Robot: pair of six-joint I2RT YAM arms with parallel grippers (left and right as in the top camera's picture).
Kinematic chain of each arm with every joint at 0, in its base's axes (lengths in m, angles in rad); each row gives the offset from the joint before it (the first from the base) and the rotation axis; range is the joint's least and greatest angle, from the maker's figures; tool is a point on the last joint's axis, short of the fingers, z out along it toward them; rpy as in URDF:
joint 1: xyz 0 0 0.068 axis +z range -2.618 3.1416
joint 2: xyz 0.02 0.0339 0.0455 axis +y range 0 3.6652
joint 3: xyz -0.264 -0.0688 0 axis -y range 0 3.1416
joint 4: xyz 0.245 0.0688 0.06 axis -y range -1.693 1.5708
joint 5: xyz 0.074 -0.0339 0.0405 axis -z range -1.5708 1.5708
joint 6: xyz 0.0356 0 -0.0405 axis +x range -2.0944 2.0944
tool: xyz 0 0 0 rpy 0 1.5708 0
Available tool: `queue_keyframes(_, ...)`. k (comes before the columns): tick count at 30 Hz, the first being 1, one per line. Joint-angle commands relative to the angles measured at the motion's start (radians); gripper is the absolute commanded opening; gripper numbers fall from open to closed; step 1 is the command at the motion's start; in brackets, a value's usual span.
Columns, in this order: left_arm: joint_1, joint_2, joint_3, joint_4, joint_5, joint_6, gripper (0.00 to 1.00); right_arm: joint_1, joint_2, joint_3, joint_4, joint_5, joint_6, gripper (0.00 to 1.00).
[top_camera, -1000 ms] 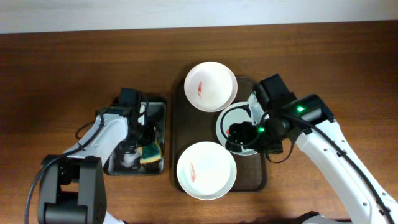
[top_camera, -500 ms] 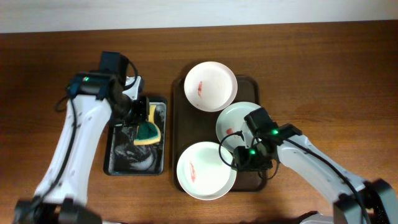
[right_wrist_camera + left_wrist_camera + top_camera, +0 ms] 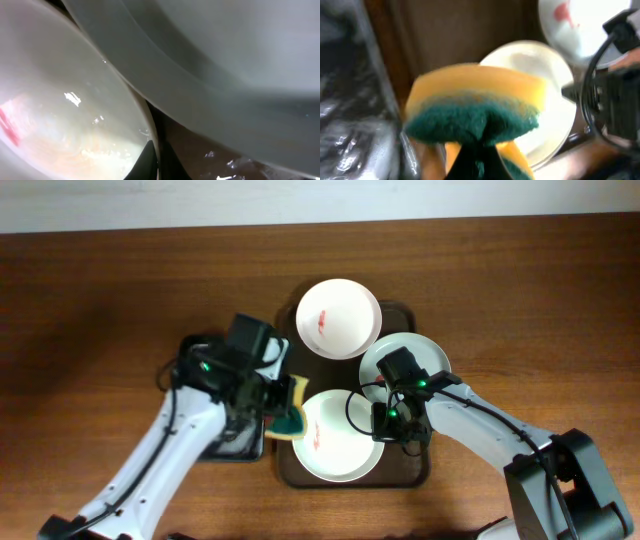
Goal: Clean dirty plates on tray and stack at the side
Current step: 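Tilt the white plate up with the right gripper and bring the sponge onto it, then scrub the white plate's surface with the sponge in the left gripper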
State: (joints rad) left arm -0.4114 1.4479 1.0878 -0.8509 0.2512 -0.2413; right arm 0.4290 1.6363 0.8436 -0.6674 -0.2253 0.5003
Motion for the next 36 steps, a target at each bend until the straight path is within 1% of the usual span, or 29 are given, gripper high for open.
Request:
queue_keyframes(1, -0.079, 0.009, -0.201, 0.251, 0.018, -0.113, 0.00, -0.004, 0.012, 0.012, 0.002, 0.053, 0.024, 0.04)
queue_keyframes(3, -0.112, 0.045, -0.277, 0.397, 0.020, -0.182, 0.00, -0.004, 0.012, 0.012, 0.002, 0.053, 0.024, 0.04)
queue_keyframes(5, -0.143, 0.107, -0.288, 0.497, 0.023, -0.196, 0.00, -0.004, 0.012, 0.012, 0.002, 0.053, 0.024, 0.04)
queue_keyframes(7, -0.163, 0.179, -0.288, 0.544, 0.020, -0.208, 0.00, -0.004, 0.012, 0.012, 0.002, 0.053, 0.024, 0.04)
queue_keyframes(9, -0.161, 0.266, -0.288, 0.543, -0.020, -0.216, 0.00, -0.004, 0.012, 0.012, 0.002, 0.051, 0.024, 0.04)
queue_keyframes(10, -0.154, 0.303, -0.288, 0.538, -0.077, -0.218, 0.00, -0.004, 0.012, 0.012, -0.001, 0.050, 0.024, 0.04)
queue_keyframes(11, -0.137, 0.314, -0.288, 0.527, -0.102, -0.219, 0.00, -0.004, 0.012, 0.012, -0.005, 0.050, 0.025, 0.04)
queue_keyframes(12, -0.113, 0.313, -0.274, 0.483, -0.146, -0.219, 0.00, -0.004, 0.012, 0.012, -0.008, 0.050, 0.024, 0.04)
queue_keyframes(13, -0.098, 0.313, -0.249, 0.415, -0.217, -0.219, 0.00, -0.004, 0.012, 0.012, -0.008, 0.050, 0.024, 0.04)
queue_keyframes(14, -0.089, 0.313, -0.217, 0.331, -0.344, -0.218, 0.00, -0.004, 0.012, 0.012, -0.008, 0.050, 0.025, 0.04)
queue_keyframes(15, -0.089, 0.313, -0.188, 0.269, -0.440, -0.218, 0.00, -0.004, 0.012, 0.012, -0.008, 0.050, 0.025, 0.04)
queue_keyframes(16, -0.090, 0.313, -0.167, 0.239, -0.483, -0.217, 0.00, -0.004, 0.012, 0.012, -0.008, 0.050, 0.025, 0.04)
queue_keyframes(17, -0.090, 0.313, -0.148, 0.232, -0.478, -0.214, 0.00, -0.004, 0.012, 0.012, -0.009, 0.050, 0.025, 0.04)
queue_keyframes(19, -0.090, 0.313, -0.140, 0.260, -0.367, -0.214, 0.00, -0.004, 0.012, 0.012, -0.008, 0.050, 0.025, 0.04)
queue_keyframes(21, -0.090, 0.316, -0.141, 0.299, -0.182, -0.214, 0.00, -0.004, 0.012, 0.012, -0.008, 0.050, 0.025, 0.04)
queue_keyframes(23, -0.099, 0.323, -0.141, 0.383, 0.052, -0.214, 0.00, -0.004, 0.012, 0.012, -0.005, 0.050, 0.024, 0.04)
queue_keyframes(24, -0.121, 0.323, -0.141, 0.430, 0.124, -0.214, 0.00, -0.004, 0.012, 0.012, -0.005, 0.050, 0.024, 0.04)
queue_keyframes(26, -0.153, 0.325, -0.141, 0.484, 0.172, -0.223, 0.00, -0.004, 0.012, 0.012, -0.005, 0.050, 0.024, 0.04)
queue_keyframes(28, -0.158, 0.325, -0.141, 0.506, 0.192, -0.252, 0.00, -0.004, 0.012, 0.012, -0.006, 0.050, 0.024, 0.04)
queue_keyframes(31, -0.158, 0.335, -0.141, 0.563, 0.288, -0.283, 0.00, -0.004, 0.012, 0.012, -0.006, 0.050, 0.024, 0.04)
queue_keyframes(32, -0.158, 0.340, -0.141, 0.556, 0.271, -0.282, 0.00, -0.004, 0.012, 0.012, -0.006, 0.050, 0.024, 0.04)
queue_keyframes(34, -0.157, 0.364, -0.141, 0.479, 0.117, -0.282, 0.00, -0.004, 0.012, 0.012, -0.009, 0.050, 0.024, 0.04)
queue_keyframes(36, -0.157, 0.378, -0.141, 0.410, -0.074, -0.280, 0.00, -0.004, 0.012, 0.012, -0.009, 0.050, 0.024, 0.04)
